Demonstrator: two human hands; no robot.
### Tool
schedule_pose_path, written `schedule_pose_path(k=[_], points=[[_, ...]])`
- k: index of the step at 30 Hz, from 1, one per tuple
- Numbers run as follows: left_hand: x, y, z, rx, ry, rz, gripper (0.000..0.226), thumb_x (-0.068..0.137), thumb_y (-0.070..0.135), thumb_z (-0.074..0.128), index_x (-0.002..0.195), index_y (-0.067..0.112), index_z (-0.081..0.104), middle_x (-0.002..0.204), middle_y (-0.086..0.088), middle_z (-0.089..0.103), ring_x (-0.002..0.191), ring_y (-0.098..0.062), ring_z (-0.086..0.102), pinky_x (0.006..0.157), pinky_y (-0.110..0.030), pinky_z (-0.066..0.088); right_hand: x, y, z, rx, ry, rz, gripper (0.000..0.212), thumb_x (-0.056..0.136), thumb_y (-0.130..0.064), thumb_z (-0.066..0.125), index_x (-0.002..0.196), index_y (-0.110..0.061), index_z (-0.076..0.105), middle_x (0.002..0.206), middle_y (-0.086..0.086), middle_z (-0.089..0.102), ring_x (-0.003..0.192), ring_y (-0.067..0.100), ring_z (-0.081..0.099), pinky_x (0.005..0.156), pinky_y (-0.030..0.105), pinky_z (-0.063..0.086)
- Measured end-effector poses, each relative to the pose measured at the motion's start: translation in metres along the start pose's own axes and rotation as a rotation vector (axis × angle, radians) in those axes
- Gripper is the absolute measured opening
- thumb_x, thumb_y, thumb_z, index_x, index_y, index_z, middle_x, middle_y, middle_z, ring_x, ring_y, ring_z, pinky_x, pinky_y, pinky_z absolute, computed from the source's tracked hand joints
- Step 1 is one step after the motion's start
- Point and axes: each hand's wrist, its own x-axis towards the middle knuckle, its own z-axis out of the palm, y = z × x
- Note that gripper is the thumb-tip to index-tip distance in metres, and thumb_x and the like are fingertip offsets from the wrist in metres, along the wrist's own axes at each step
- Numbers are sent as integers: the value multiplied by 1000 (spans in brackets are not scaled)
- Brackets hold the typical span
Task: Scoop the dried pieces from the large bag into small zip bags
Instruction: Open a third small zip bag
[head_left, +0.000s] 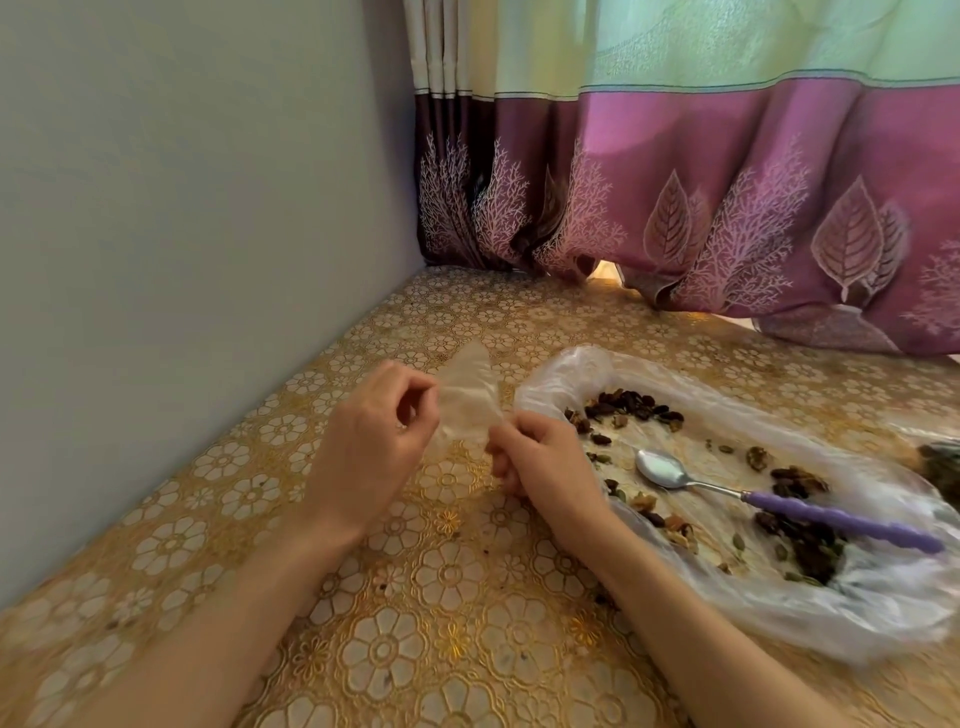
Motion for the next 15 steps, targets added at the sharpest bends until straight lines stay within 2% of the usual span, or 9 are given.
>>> schedule_pose_path(k=[4, 6, 8, 11, 13, 15], points=[[-1, 0, -4, 77, -57, 92, 8, 85, 2, 60, 93, 2, 62, 74, -3, 62, 57, -6, 54, 60, -17, 48, 2, -6, -1, 171, 83, 123, 34, 91, -18, 52, 57, -13, 55, 47, -3, 53, 40, 6, 44, 45, 21, 36], [-2, 1, -3, 118, -126, 147, 14, 85, 1, 61, 99, 2, 62, 75, -3, 63, 58, -6, 55, 56, -20, 51, 2, -9, 0, 186, 135, 185, 47, 93, -25, 51, 47, -15, 47, 42, -2, 46, 38, 9, 39, 43, 23, 31], [-3, 3, 0, 156, -186, 171, 21, 86, 4, 60, 107, 4, 61, 76, -2, 63, 60, -8, 58, 56, -23, 53, 2, -13, 2, 206, 156, 256, 51, 93, -33, 52, 46, -16, 42, 40, -3, 39, 36, 11, 32, 43, 24, 27], [-4, 3, 4, 196, -232, 174, 27, 89, 11, 55, 116, 7, 58, 81, -5, 64, 66, -17, 62, 59, -35, 55, 2, -21, 1, 357, 127, 317, 44, 93, -33, 52, 55, -11, 55, 38, -5, 40, 31, 6, 31, 34, 18, 23], [-5, 1, 7, 193, -259, 152, 33, 91, 15, 54, 123, 9, 54, 85, -4, 62, 70, -18, 61, 65, -36, 55, 2, -26, -3, 396, 127, 262, 35, 95, -27, 51, 71, -6, 65, 40, -4, 47, 31, 5, 34, 32, 17, 25], [-5, 0, 10, 159, -281, 126, 36, 91, 17, 54, 126, 12, 51, 85, 1, 59, 72, -13, 58, 69, -31, 53, 3, -27, -5, 316, 151, 186, 25, 95, -21, 52, 80, -8, 68, 49, -2, 57, 35, 4, 42, 35, 16, 31]])
